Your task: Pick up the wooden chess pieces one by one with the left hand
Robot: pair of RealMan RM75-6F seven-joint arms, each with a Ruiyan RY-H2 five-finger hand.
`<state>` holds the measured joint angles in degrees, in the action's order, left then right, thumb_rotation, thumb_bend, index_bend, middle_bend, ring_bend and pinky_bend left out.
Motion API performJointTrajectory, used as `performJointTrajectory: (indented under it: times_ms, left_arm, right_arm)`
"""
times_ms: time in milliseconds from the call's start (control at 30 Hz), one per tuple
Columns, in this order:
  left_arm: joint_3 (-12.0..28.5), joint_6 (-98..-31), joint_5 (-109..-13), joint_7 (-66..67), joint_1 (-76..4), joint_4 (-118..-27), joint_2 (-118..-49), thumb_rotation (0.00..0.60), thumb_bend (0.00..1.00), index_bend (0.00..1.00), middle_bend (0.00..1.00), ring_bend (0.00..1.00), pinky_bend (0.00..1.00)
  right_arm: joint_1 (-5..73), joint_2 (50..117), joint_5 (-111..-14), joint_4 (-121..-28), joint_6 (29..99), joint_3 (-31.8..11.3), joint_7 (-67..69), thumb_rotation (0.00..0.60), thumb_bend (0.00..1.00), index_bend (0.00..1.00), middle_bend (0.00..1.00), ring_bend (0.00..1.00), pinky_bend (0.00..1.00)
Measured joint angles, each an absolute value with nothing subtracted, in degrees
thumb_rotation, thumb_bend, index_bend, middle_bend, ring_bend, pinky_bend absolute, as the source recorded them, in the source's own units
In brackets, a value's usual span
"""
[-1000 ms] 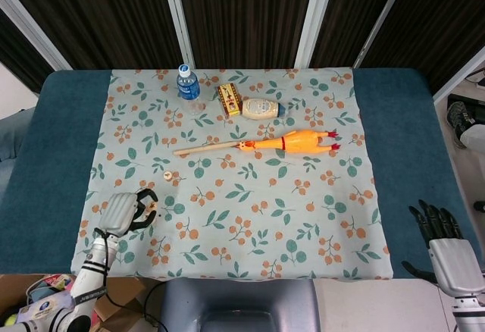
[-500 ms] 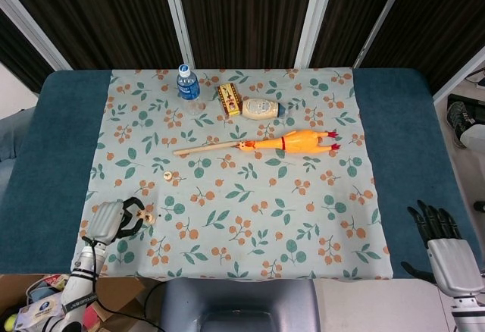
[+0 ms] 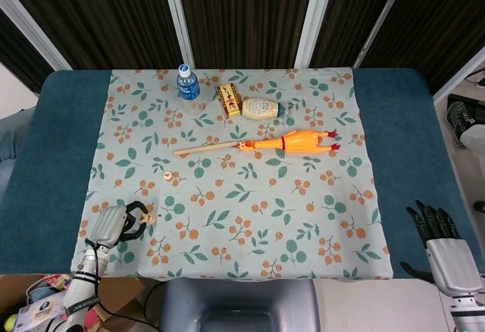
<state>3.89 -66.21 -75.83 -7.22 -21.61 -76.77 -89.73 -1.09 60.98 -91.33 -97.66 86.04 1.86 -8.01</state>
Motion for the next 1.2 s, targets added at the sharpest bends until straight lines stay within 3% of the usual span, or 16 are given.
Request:
performJointTrajectory:
  times_ms: [567, 833, 1200]
  left_arm:
    - [4.7, -64.9, -75.6, -6.9, -22.0, -75.5, -90.8, 0.600, 0.40, 0.48, 1.00, 1.00, 1.00]
    - [4.7, -64.6, -75.9, -7.0, -22.0, -75.5, -90.7, 0.600, 0.40, 0.41, 1.00, 1.00, 1.00]
    - [4.6, -65.3, -77.4, -8.1, -21.9, -76.7, -89.7, 0.600, 0.40, 0.40, 1.00, 1.00, 1.00]
  right_arm:
    - [-1.1, 60.9, -91.3, -97.7, 86.2, 1.8, -8.0, 0.600, 0.13, 0.00, 0.00, 0.00, 0.00]
    - [-1.1, 60.9, -91.3, -97.7, 86.1, 1.8, -8.1, 0.600, 0.13, 0.00, 0.00, 0.00, 0.00]
    - [-1.2, 60.9, -91.2, -97.6, 86.4, 1.8, -7.9, 0.600, 0.13, 0.00, 0.00, 0.00, 0.00]
